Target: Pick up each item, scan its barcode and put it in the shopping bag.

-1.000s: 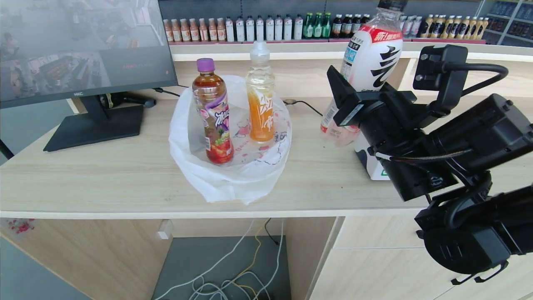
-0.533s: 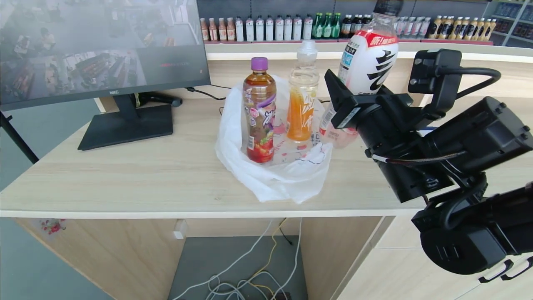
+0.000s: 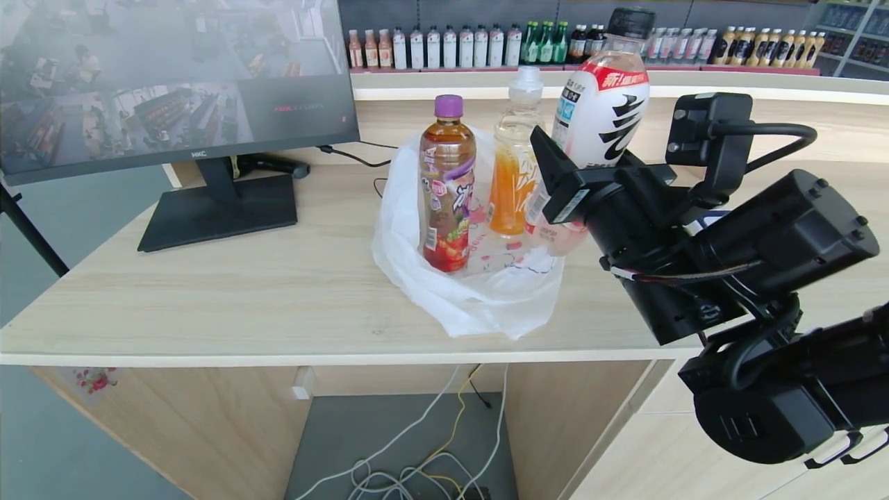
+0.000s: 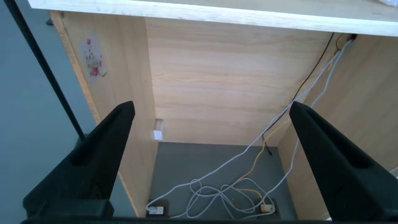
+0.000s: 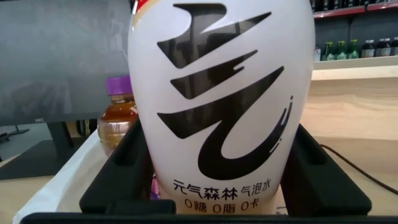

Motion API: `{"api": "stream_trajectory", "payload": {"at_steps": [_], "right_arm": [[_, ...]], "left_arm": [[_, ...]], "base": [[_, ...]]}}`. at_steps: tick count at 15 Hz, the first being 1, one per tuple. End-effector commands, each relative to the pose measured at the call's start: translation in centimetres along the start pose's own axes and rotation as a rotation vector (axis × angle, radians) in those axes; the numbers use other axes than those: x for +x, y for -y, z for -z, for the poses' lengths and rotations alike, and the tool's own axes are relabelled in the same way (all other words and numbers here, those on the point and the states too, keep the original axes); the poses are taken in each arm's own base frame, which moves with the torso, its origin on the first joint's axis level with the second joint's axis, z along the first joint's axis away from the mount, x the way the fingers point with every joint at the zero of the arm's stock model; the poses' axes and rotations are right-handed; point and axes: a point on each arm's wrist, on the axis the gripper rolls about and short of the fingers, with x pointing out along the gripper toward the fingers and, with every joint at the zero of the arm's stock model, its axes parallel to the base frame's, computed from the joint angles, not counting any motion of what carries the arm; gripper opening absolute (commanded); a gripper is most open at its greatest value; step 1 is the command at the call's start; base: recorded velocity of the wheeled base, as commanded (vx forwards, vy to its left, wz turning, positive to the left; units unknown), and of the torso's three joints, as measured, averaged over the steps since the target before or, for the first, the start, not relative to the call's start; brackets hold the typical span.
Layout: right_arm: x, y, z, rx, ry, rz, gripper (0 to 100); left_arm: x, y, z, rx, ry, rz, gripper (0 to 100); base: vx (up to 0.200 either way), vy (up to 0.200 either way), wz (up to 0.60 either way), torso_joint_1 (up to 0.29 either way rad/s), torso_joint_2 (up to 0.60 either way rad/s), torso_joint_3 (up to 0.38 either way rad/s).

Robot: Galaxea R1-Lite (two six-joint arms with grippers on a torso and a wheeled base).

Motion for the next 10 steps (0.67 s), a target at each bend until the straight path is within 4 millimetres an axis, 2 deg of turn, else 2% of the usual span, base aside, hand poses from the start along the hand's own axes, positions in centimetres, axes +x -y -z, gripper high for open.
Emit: {"api": "stream_trajectory", "payload": {"at_steps": [1, 10], "right_arm": [[0.3, -0.1, 0.7, -0.003, -0.007, -0.001, 0], [2.5, -1.7, 4.6, 0.041, -0.015, -0.014, 0]], "left_arm": [[0.0, 0.0, 0.0, 0.000, 0.000, 0.000, 100], [0.0, 0.0, 0.0, 0.000, 0.000, 0.000, 100]], "base": [[0.000, 0.000, 0.00, 0.000, 0.00, 0.000], [0.000, 0.000, 0.00, 0.000, 0.00, 0.000]]}}
